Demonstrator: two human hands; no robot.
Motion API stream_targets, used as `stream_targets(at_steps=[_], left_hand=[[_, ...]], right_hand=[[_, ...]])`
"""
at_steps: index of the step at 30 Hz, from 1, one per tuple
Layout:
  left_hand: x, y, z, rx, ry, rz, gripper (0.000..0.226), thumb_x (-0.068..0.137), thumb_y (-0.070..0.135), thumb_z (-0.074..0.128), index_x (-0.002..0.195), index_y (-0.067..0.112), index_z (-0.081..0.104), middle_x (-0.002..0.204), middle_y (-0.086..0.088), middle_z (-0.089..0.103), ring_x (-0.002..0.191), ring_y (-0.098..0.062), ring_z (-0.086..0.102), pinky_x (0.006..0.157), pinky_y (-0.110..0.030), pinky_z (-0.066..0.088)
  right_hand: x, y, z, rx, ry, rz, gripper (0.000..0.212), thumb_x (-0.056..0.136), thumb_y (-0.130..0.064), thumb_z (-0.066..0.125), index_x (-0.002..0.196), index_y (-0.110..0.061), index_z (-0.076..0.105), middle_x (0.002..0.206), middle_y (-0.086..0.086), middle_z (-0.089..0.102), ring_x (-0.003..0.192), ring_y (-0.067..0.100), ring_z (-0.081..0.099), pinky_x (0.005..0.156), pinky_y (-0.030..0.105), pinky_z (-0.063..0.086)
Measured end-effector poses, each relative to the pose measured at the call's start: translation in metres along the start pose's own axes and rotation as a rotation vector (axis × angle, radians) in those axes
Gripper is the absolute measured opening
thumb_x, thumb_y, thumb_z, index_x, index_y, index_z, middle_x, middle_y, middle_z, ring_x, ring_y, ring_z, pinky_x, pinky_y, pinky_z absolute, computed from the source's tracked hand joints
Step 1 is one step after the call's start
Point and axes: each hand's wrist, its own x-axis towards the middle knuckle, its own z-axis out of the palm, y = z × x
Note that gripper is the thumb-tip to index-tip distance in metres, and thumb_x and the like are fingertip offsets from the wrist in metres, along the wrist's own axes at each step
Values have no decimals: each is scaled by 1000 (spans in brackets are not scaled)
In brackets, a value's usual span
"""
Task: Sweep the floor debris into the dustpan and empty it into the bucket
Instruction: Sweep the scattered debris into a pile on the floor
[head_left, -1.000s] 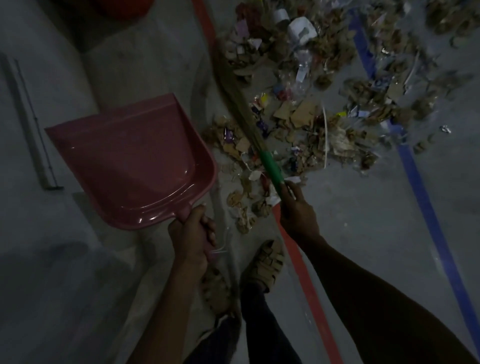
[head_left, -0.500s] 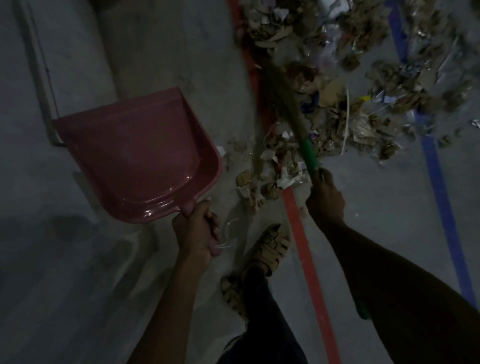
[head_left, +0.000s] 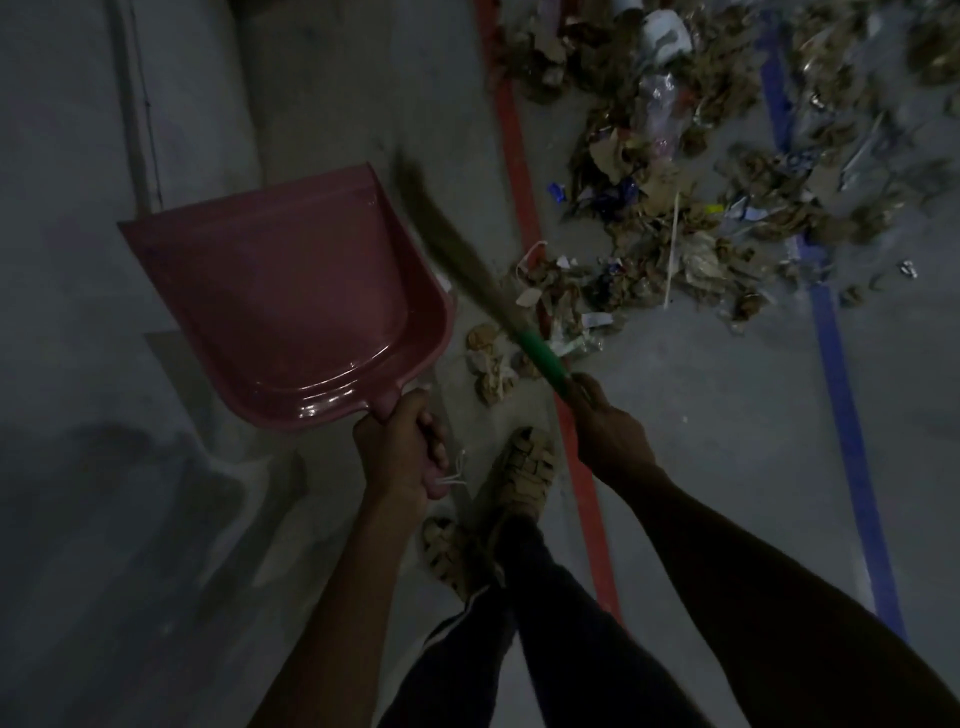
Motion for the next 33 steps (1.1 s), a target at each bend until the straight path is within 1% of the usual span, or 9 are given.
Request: stream_targets(at_steps=[3, 5, 7, 8, 13, 17, 22, 28, 33], left_hand=[[-9, -16, 0, -19, 21, 1, 34, 87, 15, 68, 63, 15, 45, 52, -2, 47, 34, -12, 38, 39, -17, 29], [-13, -29, -2, -10, 16, 7, 34, 88, 14, 67, 62, 15, 45, 52, -2, 47, 34, -12, 39, 39, -17, 29], [-16, -44, -1, -10, 13, -8, 35, 89, 15, 66, 61, 14, 45, 49, -2, 49, 33, -13, 39, 39, -15, 29], [-18, -51, -1, -21, 18, -22, 36, 89, 17, 66, 61, 14, 44, 48, -2, 49, 31, -12, 38, 39, -14, 29], [-39, -90, 21, -129, 99, -56, 36, 90, 14, 64, 60, 14, 44, 47, -2, 48, 29, -10, 35, 37, -12, 29], [-58, -115, 47, -199, 154, -71, 37, 90, 14, 64, 58, 13, 45, 46, -3, 49, 28, -11, 36, 38, -12, 28], [-77, -133, 84, -308, 173, -108, 46, 87, 18, 67, 45, 19, 48, 46, -1, 48, 31, -12, 37, 42, -14, 29], [-87, -142, 101, -333, 184, -80, 38, 91, 15, 64, 58, 13, 44, 46, -3, 48, 30, -14, 37, 40, -17, 30], [-79, -150, 99, -364, 210, -83, 38, 91, 14, 64, 60, 12, 43, 48, -4, 48, 31, -14, 38, 39, -16, 30]], right_hand=[[-18, 7, 16, -64, -111, -25, 80, 87, -9, 57, 158, -23, 22, 162, 5, 20, 90, 40, 64, 62, 37, 41], [-27, 25, 36, -73, -176, 37, 84, 86, -14, 57, 157, -31, 16, 156, 3, 32, 84, 38, 65, 64, 38, 50], [-33, 43, 48, -45, -167, 150, 86, 83, -13, 55, 153, -38, 10, 138, 5, 51, 71, 35, 65, 62, 43, 56], [-35, 53, 48, -9, -142, 185, 86, 82, -10, 55, 150, -38, 12, 133, 5, 52, 68, 34, 64, 60, 45, 57], [-29, 106, 2, -20, -12, 287, 70, 87, 2, 54, 150, -15, 29, 150, 8, 26, 77, 43, 61, 66, 48, 55], [-15, 151, -23, -52, 111, 196, 75, 86, 6, 51, 153, -11, 24, 156, 11, 17, 63, 38, 54, 55, 47, 55], [-20, 175, -35, -52, 157, 37, 73, 92, -3, 55, 156, -16, 22, 159, 12, 20, 66, 38, 59, 51, 43, 54], [-47, 169, -15, -62, -64, -235, 70, 88, -4, 59, 152, -19, 35, 157, 6, 30, 65, 34, 62, 49, 36, 52], [-44, 182, -2, -241, -352, -299, 71, 90, -11, 53, 155, -27, 27, 157, -2, 27, 78, 37, 65, 67, 44, 56]])
